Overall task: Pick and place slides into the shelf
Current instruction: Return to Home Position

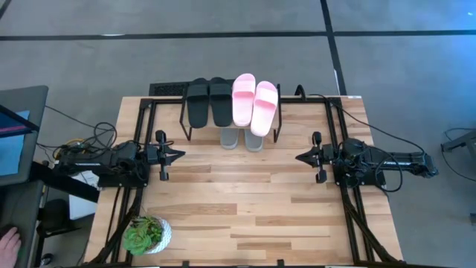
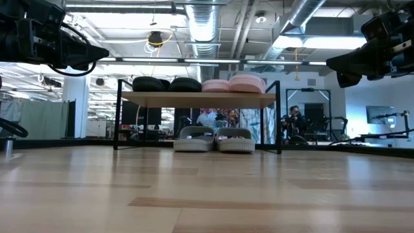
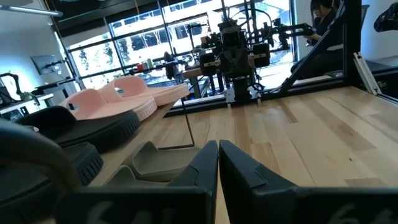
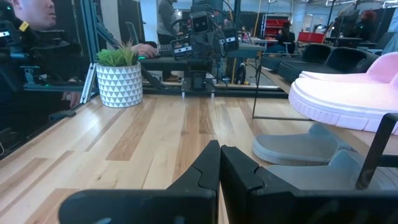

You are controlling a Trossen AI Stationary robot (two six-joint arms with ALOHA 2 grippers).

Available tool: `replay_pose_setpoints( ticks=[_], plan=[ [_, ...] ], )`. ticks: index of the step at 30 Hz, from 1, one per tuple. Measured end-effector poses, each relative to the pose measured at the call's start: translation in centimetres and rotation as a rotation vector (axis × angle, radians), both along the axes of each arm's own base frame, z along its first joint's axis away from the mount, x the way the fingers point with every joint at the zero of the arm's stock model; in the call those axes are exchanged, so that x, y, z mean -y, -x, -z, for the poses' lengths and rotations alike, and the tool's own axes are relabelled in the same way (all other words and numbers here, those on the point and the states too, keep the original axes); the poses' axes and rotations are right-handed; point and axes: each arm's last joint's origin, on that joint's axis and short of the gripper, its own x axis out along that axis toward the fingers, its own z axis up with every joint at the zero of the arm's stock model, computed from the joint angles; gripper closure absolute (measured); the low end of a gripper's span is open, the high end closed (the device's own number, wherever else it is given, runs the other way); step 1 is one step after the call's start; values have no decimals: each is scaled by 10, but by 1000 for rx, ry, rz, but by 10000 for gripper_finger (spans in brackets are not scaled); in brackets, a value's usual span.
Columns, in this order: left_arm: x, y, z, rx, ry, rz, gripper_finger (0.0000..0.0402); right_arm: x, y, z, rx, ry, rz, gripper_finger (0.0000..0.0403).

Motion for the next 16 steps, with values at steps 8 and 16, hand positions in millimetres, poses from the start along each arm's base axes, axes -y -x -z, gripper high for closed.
replay_pose_setpoints(
  ticks=[8,16],
  plan=[
    [0,0,0,0,2,0,396,0,0,0,1,0,0,403],
    [0,0,0,0,-3,0,396,0,0,0,0,0,0,403]
  ],
)
